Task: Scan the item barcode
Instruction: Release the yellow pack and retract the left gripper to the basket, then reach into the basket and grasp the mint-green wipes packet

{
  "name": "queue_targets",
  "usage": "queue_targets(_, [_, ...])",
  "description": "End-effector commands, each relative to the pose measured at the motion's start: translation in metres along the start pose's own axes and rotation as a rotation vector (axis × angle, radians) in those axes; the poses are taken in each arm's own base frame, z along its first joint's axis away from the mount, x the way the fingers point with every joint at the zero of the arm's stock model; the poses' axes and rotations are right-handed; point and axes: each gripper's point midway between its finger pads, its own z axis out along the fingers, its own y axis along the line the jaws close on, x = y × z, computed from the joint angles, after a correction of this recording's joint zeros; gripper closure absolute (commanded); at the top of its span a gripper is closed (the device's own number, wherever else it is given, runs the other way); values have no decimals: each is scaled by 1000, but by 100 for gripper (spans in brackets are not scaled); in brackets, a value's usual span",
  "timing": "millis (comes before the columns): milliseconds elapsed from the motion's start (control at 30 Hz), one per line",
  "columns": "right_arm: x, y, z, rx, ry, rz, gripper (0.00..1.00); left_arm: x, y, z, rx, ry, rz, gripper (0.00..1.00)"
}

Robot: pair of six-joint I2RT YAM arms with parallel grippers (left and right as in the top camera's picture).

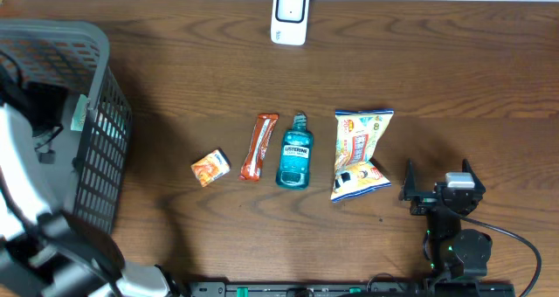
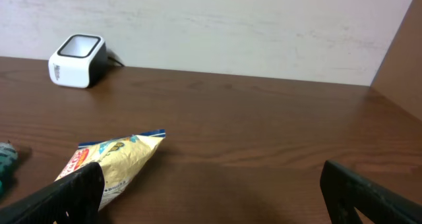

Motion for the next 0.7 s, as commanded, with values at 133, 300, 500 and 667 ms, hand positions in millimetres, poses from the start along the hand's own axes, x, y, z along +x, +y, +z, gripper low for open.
queue_targets(133, [0,1,0,-4,0,-13,1,32,1,77,-62,227,47,4])
queue_targets(300, [0,1,0,-4,0,-12,1,35,5,109,-93,256,50,4])
queue_targets(500, [0,1,0,-4,0,-12,1,33,0,123,-82,245,59,4])
queue_targets(667, [0,1,0,-4,0,-13,1,36,-19,127,-35,216,140,4])
